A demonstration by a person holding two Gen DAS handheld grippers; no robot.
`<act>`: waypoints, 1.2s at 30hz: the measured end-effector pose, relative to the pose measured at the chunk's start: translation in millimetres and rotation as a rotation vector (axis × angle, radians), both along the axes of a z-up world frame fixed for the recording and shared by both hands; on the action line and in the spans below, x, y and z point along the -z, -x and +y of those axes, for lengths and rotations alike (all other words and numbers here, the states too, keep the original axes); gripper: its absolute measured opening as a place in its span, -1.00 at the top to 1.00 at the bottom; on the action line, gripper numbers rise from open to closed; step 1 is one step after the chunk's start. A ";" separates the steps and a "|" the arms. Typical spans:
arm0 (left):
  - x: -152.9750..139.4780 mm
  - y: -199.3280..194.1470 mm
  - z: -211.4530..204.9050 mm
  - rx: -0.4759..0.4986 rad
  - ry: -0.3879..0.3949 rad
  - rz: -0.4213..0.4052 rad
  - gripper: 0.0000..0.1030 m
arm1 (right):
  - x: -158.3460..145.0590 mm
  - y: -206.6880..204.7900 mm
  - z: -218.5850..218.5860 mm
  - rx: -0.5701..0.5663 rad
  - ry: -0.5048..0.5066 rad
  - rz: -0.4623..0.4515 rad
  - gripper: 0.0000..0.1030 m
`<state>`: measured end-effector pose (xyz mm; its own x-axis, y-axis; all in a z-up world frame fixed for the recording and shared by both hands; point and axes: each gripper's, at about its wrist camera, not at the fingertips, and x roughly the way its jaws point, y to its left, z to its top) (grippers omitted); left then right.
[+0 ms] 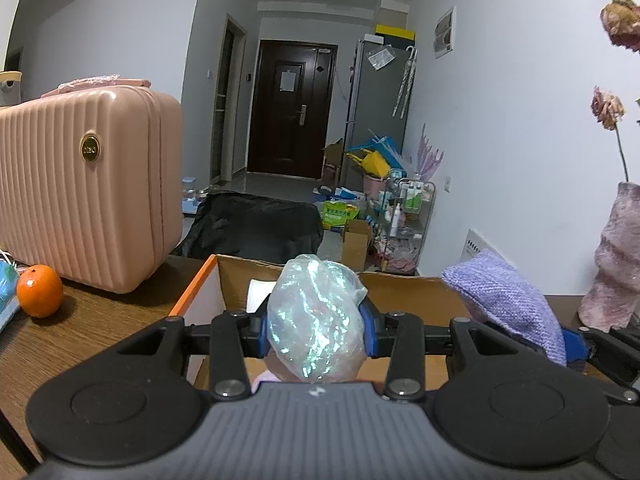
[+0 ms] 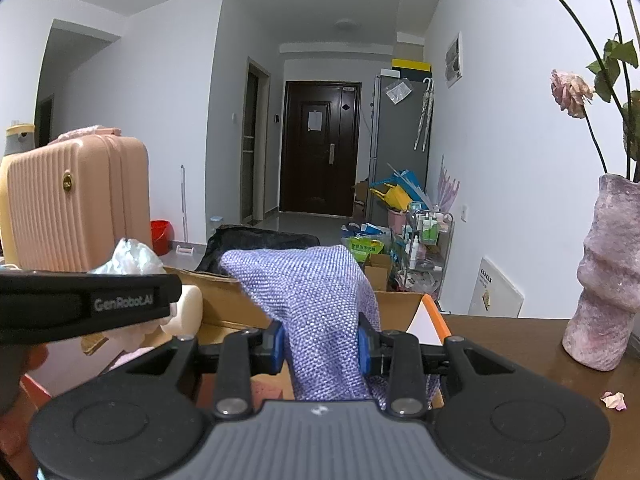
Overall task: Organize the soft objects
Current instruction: 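Lift the plastic bag and lilac pouch and carry both over the box, then open both grippers to drop the bag and pouch into the box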
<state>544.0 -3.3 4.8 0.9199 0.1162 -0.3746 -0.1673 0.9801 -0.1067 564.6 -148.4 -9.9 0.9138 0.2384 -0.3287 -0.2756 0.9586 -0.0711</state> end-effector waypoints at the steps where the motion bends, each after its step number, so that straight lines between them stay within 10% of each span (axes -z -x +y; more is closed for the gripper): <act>1: 1.1 -1.5 0.0 -0.004 -0.003 0.004 0.19 | 1.0 -1.1 0.8 0.001 0.004 0.004 0.37; 17: 18.5 -10.5 3.0 -0.041 -0.029 0.037 0.13 | 8.7 -11.5 2.0 0.025 0.014 0.041 0.28; 28: 13.3 -3.7 10.7 -0.121 -0.024 0.020 -0.99 | 8.8 -10.1 -3.5 0.066 0.005 0.025 -0.84; 36: 11.9 -3.2 18.4 -0.171 -0.004 0.009 -1.00 | 8.5 -7.5 -7.4 0.074 -0.007 0.018 -1.00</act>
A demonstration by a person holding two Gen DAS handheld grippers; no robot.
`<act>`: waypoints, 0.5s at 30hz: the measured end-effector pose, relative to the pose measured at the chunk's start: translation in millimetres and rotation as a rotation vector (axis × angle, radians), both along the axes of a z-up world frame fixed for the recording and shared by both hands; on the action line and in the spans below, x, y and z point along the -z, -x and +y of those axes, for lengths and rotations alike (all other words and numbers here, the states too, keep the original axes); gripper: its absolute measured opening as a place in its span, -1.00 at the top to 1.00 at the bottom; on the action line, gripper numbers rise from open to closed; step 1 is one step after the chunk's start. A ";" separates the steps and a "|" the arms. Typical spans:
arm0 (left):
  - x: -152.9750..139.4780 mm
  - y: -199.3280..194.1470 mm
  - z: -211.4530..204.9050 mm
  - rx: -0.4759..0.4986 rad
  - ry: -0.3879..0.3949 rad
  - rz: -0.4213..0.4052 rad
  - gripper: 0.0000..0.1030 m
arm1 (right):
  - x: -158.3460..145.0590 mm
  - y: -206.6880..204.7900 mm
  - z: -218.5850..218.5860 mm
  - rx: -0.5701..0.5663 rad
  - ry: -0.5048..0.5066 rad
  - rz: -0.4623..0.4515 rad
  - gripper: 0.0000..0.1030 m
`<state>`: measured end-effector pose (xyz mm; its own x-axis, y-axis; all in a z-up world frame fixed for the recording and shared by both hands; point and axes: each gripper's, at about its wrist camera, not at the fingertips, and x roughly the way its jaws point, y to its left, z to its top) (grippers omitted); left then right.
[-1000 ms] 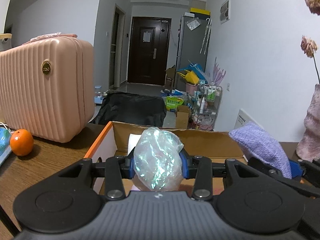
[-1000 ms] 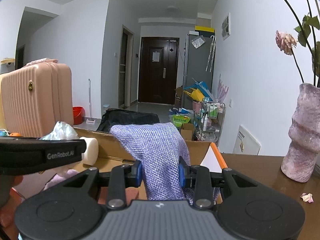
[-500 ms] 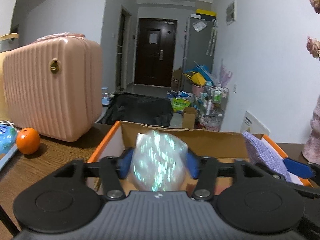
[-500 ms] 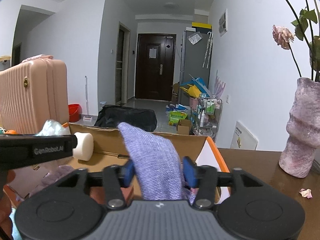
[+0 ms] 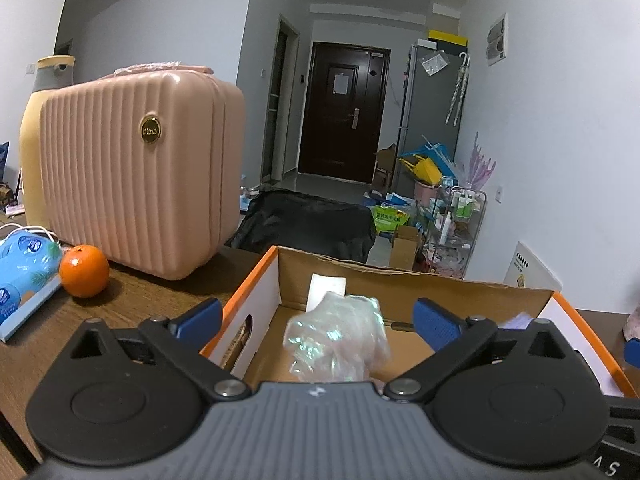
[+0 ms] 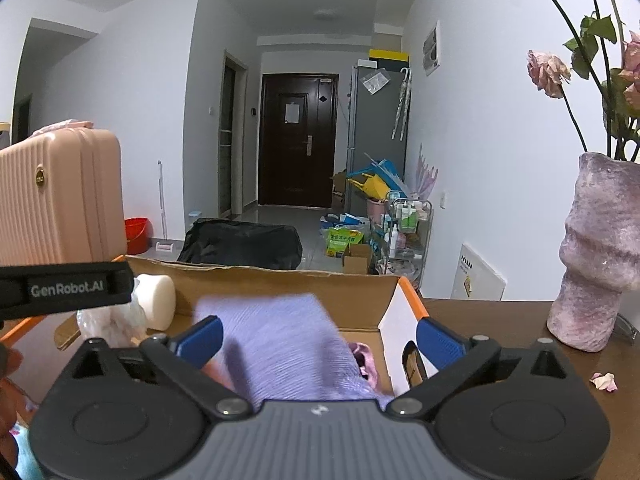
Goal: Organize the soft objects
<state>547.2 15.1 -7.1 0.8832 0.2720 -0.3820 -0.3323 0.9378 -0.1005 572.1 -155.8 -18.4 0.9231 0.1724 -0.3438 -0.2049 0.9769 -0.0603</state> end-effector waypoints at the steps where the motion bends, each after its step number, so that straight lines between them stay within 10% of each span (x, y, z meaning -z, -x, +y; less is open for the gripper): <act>1: 0.5 -0.6 0.9 -0.002 0.004 0.002 -1.00 | -0.1 -0.3 -0.2 0.001 0.000 -0.001 -1.00; 15: -0.2 9.1 5.0 -0.006 0.020 -0.003 -1.00 | -2.7 13.4 -4.5 0.016 -0.008 -0.036 -1.00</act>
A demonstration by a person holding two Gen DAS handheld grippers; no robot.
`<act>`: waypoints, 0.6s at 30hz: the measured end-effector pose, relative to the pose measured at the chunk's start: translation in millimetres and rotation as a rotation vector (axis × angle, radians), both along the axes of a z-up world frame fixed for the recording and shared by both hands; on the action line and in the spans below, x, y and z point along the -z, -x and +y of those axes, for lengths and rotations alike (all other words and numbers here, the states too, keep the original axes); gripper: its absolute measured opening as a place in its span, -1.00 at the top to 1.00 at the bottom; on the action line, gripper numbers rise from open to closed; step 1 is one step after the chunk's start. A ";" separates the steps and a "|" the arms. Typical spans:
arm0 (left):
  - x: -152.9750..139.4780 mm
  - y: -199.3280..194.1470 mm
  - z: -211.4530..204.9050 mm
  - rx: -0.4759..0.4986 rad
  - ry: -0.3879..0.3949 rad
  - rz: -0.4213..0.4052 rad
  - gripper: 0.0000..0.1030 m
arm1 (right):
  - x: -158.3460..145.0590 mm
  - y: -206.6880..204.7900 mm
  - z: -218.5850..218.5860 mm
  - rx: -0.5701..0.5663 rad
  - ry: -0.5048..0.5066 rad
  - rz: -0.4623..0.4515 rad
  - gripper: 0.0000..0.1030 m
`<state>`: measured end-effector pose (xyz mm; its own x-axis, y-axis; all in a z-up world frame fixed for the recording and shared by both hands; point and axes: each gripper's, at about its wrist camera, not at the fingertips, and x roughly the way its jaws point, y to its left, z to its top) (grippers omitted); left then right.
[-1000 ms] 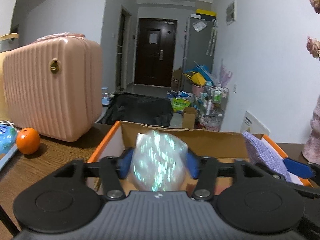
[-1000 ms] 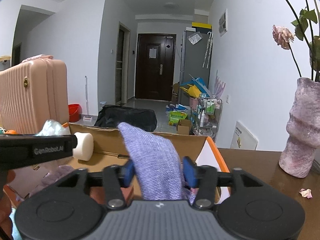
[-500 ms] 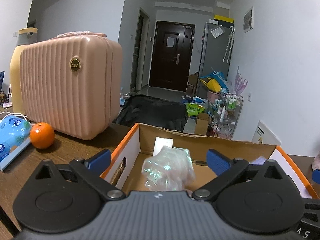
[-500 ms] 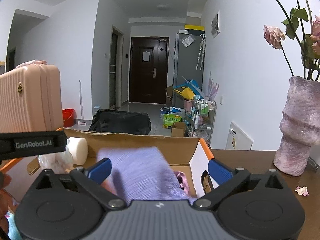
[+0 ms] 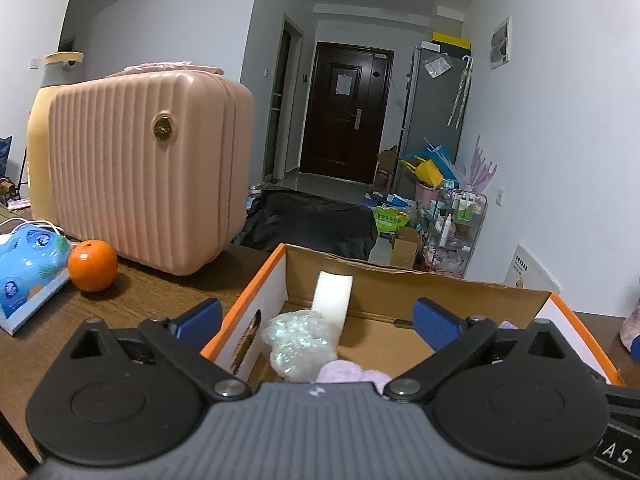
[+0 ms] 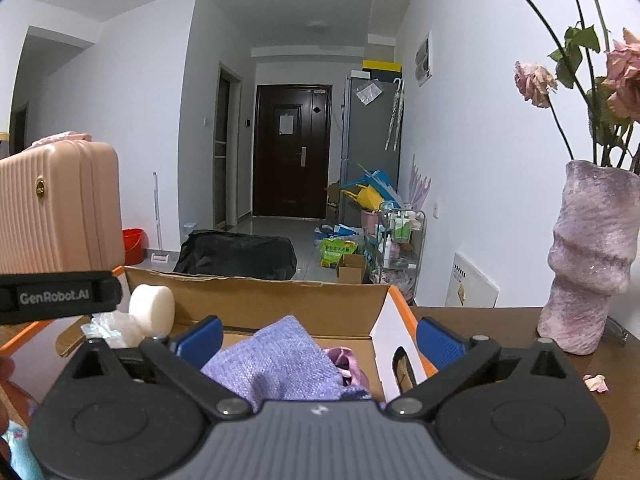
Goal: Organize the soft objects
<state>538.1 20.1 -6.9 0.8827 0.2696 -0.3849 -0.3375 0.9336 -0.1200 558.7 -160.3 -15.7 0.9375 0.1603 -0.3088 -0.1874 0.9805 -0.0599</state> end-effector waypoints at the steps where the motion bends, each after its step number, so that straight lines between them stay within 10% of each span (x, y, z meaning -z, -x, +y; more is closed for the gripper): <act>1: 0.4 2.1 0.4 -0.002 -0.001 0.000 -1.00 | 0.0 2.4 -0.2 0.000 0.000 0.000 -1.00; 18: -4.1 52.6 -3.9 -0.021 -0.032 -0.015 -1.00 | -2.2 61.2 -13.0 -0.008 -0.001 -0.029 -1.00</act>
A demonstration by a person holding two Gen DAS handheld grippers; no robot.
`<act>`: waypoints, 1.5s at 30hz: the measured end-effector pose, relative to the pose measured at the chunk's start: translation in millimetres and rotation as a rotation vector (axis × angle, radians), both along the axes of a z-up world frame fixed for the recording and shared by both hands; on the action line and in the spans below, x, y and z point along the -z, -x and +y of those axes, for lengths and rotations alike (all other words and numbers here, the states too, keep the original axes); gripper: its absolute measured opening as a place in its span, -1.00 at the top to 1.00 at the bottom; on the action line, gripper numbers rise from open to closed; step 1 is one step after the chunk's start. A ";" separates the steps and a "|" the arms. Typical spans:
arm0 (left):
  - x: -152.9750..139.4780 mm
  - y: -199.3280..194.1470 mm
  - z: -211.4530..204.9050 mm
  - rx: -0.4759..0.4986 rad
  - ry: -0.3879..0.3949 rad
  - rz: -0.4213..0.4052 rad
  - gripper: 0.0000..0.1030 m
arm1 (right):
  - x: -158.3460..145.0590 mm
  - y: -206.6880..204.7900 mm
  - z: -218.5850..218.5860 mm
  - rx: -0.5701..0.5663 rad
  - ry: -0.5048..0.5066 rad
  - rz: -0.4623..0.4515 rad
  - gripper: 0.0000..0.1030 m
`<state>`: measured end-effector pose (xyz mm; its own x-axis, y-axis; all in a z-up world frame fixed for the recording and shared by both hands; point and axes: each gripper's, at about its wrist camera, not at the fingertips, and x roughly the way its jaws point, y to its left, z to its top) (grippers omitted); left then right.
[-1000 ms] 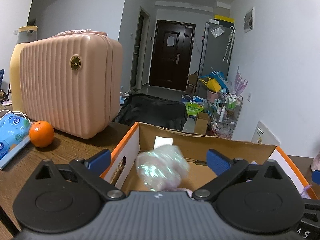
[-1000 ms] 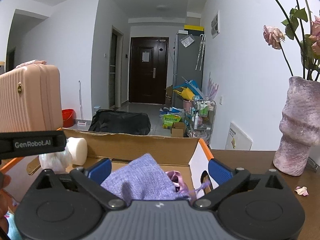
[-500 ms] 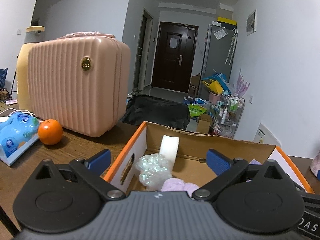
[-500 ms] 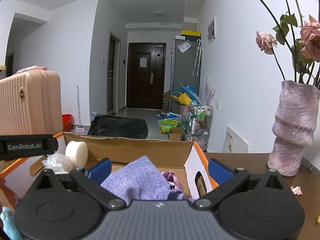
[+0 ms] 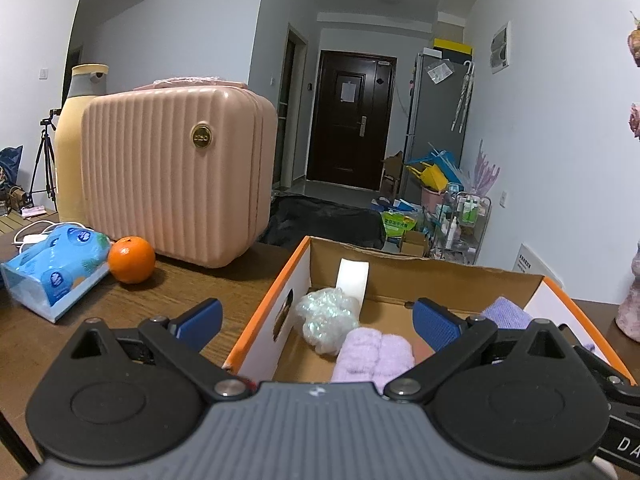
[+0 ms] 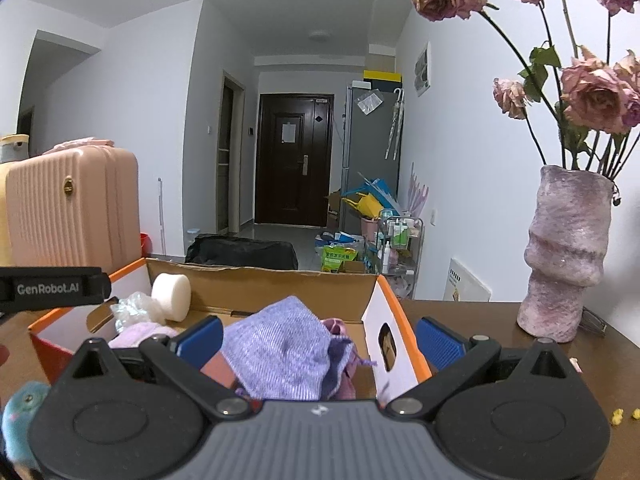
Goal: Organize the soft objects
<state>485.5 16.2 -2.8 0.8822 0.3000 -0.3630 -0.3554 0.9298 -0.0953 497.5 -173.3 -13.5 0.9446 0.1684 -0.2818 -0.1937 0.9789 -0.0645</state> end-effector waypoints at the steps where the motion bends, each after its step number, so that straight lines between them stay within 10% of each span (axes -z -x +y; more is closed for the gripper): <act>1: -0.3 3.3 -0.9 0.001 -0.001 0.000 -1.00 | -0.2 3.2 -0.7 0.000 -0.001 0.000 -1.00; 45: 8.2 166.8 -2.0 0.159 -0.032 0.086 -1.00 | 11.5 160.2 -34.9 -0.076 0.030 0.080 -1.00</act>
